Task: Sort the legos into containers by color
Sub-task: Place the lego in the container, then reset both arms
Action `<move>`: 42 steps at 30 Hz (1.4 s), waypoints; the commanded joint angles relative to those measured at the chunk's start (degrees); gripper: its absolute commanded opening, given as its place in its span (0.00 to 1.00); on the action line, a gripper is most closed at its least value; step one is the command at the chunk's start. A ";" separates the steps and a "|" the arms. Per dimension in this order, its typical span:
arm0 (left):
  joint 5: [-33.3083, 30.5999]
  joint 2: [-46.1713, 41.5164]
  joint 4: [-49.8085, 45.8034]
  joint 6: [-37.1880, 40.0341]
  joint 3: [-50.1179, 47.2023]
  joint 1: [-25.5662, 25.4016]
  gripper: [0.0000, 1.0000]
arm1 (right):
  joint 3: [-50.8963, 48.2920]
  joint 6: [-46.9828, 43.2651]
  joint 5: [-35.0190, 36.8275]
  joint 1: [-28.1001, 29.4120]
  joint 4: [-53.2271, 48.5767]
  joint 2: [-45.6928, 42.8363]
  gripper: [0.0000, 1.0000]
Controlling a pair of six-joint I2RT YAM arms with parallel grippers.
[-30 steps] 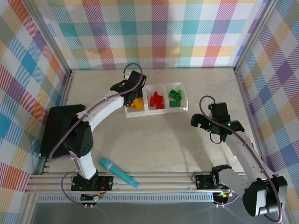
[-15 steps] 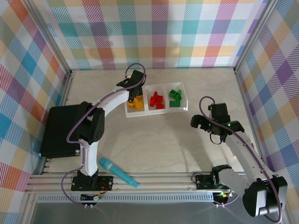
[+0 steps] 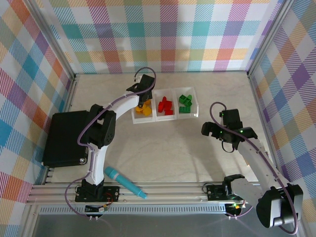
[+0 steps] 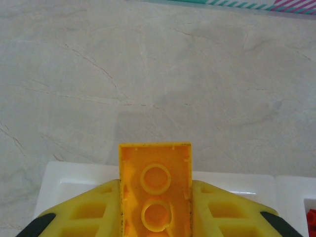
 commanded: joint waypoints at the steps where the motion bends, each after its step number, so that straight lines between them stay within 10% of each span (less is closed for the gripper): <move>1: -2.26 -1.23 3.30 -0.23 -2.15 0.66 0.37 | 1.13 -0.62 0.65 -0.53 -0.50 -0.14 0.99; 26: -1.29 -24.76 6.88 2.12 -15.44 0.30 1.00 | 1.28 -0.12 0.76 -0.52 -1.54 -2.58 0.99; 42: -1.99 -62.60 31.98 18.95 -58.33 1.43 1.00 | 4.26 -1.46 -2.30 -0.47 13.58 -1.14 0.99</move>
